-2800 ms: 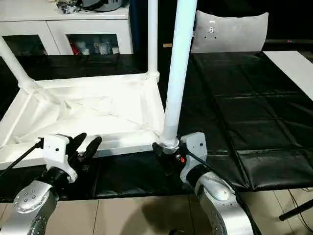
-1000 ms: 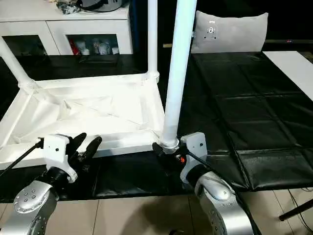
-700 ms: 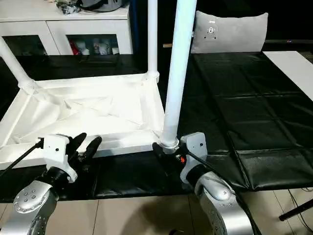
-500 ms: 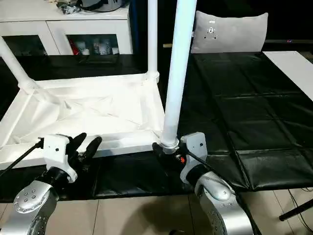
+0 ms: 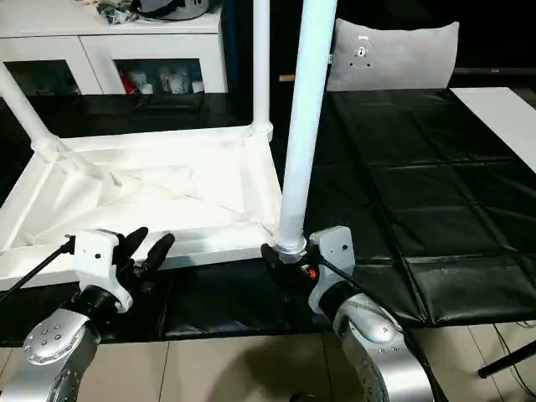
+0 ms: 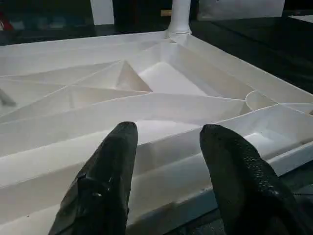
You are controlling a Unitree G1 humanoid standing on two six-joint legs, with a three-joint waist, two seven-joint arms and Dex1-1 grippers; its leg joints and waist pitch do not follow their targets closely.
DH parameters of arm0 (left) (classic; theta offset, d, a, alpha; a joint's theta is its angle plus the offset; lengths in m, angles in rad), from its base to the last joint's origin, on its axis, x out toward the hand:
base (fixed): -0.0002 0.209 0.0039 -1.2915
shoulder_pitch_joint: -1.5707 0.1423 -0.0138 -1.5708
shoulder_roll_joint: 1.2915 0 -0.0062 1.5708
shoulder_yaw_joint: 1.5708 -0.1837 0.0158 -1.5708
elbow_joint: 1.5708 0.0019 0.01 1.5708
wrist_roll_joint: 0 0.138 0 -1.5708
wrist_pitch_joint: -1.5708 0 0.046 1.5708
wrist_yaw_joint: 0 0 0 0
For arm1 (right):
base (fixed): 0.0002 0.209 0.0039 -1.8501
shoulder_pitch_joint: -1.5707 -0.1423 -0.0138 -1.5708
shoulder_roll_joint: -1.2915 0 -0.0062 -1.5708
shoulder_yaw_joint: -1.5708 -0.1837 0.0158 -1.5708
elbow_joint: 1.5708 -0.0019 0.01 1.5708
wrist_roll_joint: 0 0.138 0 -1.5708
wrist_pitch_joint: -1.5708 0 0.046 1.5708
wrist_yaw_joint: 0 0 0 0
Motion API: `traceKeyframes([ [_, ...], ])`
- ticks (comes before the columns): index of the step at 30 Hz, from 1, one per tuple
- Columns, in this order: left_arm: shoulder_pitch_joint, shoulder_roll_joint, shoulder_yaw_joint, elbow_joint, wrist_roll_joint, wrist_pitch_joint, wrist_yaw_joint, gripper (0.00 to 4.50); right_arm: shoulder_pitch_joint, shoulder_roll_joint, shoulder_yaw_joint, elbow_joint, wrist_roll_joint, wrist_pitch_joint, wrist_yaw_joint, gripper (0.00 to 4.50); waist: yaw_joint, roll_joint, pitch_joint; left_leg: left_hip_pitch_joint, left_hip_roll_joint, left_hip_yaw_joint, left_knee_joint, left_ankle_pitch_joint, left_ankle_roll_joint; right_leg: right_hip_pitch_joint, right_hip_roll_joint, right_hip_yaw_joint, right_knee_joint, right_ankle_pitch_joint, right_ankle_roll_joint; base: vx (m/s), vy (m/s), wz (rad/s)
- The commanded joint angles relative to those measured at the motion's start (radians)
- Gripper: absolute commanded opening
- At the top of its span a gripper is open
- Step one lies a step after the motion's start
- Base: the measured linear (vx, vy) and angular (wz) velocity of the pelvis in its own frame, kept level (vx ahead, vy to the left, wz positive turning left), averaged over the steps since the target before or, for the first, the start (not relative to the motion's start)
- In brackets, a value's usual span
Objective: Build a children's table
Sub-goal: Rotate leg to tighten
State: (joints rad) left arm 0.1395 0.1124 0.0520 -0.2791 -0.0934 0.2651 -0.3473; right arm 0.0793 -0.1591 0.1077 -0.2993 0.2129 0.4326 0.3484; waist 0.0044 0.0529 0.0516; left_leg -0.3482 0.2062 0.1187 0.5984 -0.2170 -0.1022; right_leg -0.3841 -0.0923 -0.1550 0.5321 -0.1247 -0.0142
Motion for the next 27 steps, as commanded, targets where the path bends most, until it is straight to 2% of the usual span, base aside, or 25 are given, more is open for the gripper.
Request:
traceKeyframes([
  [1,-0.009,0.009,-0.005,0.01,-0.007,-0.001,0.0,2.7,-0.006,0.0,-0.001,0.011,0.008,0.01,0.001,4.5,0.002,-0.003,-0.052,-0.017,0.013,0.01,-0.085,-0.298,0.058,0.048,-0.047,0.048,-0.067,-0.473,-0.046,0.0,0.0,0.0],
  [27,-0.009,0.009,-0.005,0.01,-0.007,-0.001,0.0,2.7,-0.006,0.0,-0.001,0.011,0.008,0.01,0.001,4.5,0.002,-0.003,-0.052,-0.017,0.012,0.011,-0.084,-0.295,0.058,0.048,-0.047,0.047,-0.067,-0.475,-0.045,0.0,0.0,0.0],
])
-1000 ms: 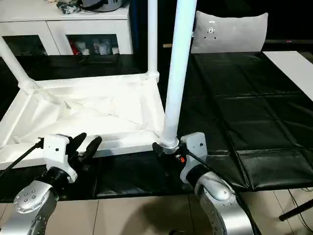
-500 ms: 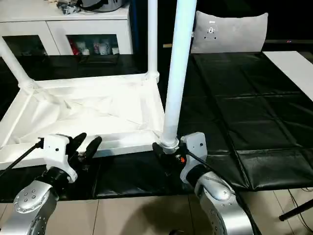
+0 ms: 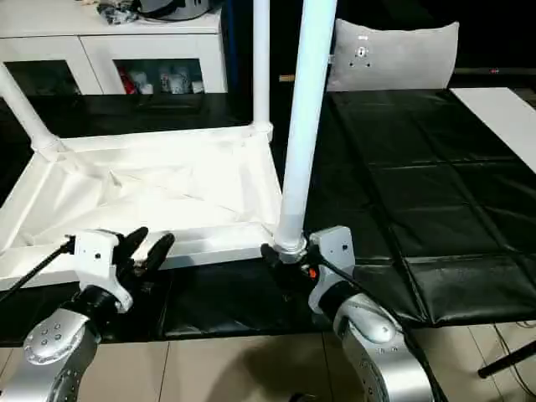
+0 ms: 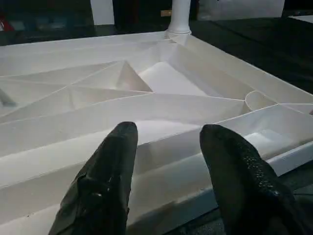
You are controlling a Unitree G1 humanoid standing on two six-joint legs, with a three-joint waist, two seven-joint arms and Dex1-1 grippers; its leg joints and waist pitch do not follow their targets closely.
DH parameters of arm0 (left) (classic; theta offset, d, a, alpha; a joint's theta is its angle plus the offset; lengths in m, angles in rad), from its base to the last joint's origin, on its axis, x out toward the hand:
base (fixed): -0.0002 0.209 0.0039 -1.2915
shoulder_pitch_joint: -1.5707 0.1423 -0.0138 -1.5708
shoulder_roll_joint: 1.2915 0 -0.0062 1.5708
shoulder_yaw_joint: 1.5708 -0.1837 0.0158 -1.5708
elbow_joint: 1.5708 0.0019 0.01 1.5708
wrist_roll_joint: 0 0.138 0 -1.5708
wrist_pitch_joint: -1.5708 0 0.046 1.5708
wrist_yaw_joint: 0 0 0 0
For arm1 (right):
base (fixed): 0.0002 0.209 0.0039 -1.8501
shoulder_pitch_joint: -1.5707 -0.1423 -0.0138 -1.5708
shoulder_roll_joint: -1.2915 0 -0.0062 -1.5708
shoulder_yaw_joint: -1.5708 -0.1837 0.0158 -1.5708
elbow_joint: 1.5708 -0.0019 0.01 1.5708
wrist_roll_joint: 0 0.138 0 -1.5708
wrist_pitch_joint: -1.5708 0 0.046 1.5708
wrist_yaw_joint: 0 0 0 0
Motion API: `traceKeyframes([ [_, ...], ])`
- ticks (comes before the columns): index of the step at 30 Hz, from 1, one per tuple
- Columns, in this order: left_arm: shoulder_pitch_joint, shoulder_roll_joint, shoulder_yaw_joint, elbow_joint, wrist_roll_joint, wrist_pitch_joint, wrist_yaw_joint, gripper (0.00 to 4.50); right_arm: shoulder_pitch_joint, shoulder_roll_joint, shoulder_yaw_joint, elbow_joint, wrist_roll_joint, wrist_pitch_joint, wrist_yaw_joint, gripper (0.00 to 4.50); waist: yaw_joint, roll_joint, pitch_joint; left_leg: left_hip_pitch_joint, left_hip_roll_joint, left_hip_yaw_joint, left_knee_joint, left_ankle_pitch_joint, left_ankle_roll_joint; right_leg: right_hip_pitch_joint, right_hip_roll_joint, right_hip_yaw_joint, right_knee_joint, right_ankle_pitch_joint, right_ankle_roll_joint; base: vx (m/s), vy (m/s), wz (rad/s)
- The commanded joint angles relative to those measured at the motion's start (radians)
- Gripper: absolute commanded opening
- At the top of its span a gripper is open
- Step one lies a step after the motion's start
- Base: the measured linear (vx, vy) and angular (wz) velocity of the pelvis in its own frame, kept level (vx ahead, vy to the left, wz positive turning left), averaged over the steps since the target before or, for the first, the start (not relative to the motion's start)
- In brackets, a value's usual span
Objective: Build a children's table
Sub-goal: Rotate leg to tighten
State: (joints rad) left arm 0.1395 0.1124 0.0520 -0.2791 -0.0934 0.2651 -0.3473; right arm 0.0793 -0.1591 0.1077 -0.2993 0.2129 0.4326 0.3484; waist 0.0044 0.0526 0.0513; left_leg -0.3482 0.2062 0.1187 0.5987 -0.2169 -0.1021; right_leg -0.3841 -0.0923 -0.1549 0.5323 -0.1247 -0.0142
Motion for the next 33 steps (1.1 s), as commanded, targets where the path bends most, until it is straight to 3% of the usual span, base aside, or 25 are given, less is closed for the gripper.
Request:
traceKeyframes([
  [1,-0.009,0.009,-0.005,0.01,-0.007,-0.001,0.0,2.7,-0.006,0.0,-0.001,0.011,0.008,0.01,0.001,4.5,0.002,-0.003,-0.052,-0.016,0.012,0.011,-0.084,-0.296,0.058,0.047,-0.047,0.047,-0.068,-0.476,-0.046,0.0,0.0,0.0],
  [33,-0.009,0.009,-0.005,0.01,-0.007,-0.001,0.0,2.7,-0.006,0.0,-0.001,0.011,0.008,0.01,0.001,4.5,0.002,-0.003,-0.053,-0.016,0.013,0.01,-0.084,-0.298,0.057,0.048,-0.046,0.048,-0.066,-0.47,-0.047,0.0,0.0,0.0],
])
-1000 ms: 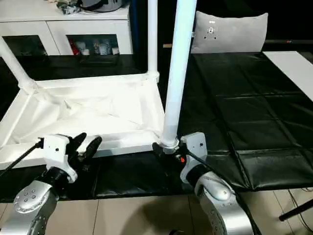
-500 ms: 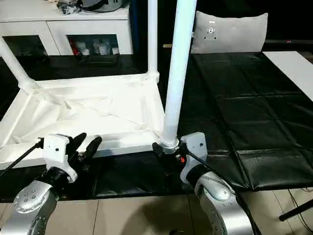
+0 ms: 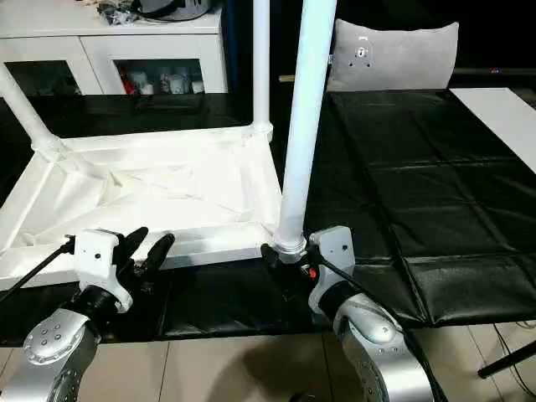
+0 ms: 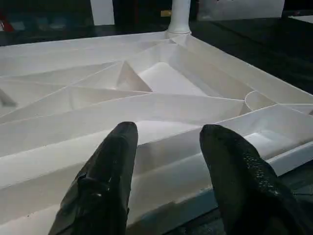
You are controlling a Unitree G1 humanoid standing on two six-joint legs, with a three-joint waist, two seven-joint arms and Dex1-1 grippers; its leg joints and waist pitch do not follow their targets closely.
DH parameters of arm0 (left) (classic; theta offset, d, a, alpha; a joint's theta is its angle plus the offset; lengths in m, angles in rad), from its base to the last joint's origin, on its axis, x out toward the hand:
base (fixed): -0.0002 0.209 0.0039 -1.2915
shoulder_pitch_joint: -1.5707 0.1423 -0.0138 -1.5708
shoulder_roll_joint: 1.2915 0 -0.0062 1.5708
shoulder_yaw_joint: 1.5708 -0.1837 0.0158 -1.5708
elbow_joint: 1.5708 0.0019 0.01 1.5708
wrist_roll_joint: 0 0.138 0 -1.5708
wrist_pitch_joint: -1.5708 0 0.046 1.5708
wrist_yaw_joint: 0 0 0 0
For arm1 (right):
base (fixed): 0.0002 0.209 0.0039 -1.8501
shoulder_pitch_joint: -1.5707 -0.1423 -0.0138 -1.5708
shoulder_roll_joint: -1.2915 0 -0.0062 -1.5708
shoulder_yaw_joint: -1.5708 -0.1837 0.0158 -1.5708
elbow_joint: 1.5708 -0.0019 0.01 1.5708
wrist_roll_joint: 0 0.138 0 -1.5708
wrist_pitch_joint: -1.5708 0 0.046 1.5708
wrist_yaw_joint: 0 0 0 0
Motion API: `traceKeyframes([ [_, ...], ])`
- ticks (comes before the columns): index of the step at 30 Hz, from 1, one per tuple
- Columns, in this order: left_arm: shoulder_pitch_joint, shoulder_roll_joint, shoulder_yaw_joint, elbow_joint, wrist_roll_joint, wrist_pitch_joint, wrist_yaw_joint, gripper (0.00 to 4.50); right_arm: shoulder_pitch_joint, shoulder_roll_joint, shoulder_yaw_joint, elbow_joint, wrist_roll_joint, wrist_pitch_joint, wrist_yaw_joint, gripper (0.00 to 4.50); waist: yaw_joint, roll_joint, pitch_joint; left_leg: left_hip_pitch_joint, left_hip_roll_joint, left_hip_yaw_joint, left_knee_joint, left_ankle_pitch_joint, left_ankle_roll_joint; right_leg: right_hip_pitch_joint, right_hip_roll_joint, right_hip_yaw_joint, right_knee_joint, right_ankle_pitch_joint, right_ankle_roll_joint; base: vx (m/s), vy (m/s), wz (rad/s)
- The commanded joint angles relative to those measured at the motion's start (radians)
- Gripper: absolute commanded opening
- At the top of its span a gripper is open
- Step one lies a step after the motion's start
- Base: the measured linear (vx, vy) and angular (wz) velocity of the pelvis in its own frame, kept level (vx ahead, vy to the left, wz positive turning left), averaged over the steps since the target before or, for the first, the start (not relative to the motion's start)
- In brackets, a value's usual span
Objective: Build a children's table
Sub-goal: Rotate leg to tighten
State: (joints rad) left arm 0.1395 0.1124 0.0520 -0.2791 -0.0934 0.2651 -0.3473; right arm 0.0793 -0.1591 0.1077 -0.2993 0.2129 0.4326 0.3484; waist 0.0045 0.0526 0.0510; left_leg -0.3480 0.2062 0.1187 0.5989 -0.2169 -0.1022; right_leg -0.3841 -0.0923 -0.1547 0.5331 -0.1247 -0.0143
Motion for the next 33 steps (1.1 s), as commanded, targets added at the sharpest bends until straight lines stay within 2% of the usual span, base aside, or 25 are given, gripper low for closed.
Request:
traceKeyframes([
  [1,-0.009,0.009,-0.005,0.01,-0.007,-0.001,0.0,2.7,-0.006,0.0,-0.001,0.011,0.008,0.01,0.001,4.5,0.002,-0.002,-0.052,-0.016,0.013,0.01,-0.085,-0.298,0.057,0.048,-0.047,0.047,-0.067,-0.47,-0.048,0.0,0.0,0.0],
  [33,-0.009,0.009,-0.005,0.01,-0.007,-0.001,0.0,2.7,-0.006,0.0,-0.001,0.011,0.008,0.01,0.001,4.5,0.002,-0.003,-0.052,-0.017,0.012,0.011,-0.084,-0.3,0.058,0.048,-0.047,0.046,-0.069,-0.481,-0.043,0.0,0.0,0.0],
])
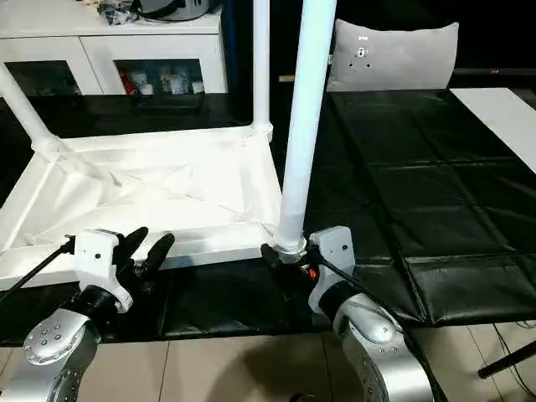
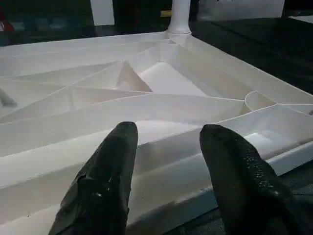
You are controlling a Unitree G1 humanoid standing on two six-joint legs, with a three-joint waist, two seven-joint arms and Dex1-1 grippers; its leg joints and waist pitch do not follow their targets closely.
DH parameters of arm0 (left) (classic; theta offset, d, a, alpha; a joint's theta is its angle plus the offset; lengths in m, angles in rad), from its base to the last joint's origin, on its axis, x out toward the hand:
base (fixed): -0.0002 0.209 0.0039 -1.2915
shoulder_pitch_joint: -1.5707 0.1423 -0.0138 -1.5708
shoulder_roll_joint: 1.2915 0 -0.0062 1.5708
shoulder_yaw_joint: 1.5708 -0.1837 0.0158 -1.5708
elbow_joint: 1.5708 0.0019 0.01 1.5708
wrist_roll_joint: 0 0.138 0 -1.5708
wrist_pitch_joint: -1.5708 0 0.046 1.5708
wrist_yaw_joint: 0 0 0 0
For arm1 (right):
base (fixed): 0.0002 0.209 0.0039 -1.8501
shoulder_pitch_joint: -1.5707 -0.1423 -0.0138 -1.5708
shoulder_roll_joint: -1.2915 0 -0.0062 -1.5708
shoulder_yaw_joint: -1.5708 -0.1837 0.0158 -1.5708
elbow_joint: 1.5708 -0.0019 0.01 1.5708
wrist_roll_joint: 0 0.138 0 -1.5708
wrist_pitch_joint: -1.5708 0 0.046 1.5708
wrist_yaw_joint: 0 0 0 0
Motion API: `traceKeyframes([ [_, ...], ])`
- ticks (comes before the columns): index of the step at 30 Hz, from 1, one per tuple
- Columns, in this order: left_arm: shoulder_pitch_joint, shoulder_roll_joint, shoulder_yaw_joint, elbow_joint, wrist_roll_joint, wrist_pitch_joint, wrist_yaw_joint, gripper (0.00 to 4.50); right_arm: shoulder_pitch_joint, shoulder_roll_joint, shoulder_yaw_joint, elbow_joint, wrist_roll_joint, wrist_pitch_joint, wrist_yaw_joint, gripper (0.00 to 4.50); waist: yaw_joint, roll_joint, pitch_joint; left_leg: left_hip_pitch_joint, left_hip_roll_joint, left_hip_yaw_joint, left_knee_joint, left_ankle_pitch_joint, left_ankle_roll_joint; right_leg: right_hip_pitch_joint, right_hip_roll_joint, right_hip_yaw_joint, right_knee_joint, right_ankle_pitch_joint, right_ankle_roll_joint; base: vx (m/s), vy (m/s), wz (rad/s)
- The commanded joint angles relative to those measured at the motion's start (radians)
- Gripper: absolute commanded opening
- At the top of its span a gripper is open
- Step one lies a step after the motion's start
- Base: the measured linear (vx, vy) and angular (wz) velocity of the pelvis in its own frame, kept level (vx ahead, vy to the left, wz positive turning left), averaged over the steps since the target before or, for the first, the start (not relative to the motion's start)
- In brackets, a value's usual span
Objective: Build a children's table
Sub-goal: Rotate leg to tighten
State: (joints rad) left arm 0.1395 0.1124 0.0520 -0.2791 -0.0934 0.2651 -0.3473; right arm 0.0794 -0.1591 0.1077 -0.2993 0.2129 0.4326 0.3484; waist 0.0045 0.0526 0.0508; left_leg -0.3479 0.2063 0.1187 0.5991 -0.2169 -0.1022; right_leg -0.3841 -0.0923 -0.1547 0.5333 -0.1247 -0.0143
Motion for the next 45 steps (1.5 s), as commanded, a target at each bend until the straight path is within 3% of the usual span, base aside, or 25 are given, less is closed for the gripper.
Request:
traceKeyframes([
  [1,-0.009,0.009,-0.005,0.01,-0.007,-0.001,0.0,2.7,-0.006,0.0,-0.001,0.011,0.008,0.01,0.001,4.5,0.002,-0.003,-0.052,-0.016,0.012,0.011,-0.084,-0.3,0.058,0.048,-0.047,0.046,-0.069,-0.482,-0.042,0.0,0.0,0.0],
  [45,-0.009,0.009,-0.005,0.01,-0.007,-0.001,0.0,2.7,-0.006,0.0,-0.001,0.011,0.008,0.01,0.001,4.5,0.002,-0.002,-0.052,-0.016,0.013,0.01,-0.084,-0.299,0.058,0.048,-0.047,0.047,-0.068,-0.476,-0.044,0.0,0.0,0.0],
])
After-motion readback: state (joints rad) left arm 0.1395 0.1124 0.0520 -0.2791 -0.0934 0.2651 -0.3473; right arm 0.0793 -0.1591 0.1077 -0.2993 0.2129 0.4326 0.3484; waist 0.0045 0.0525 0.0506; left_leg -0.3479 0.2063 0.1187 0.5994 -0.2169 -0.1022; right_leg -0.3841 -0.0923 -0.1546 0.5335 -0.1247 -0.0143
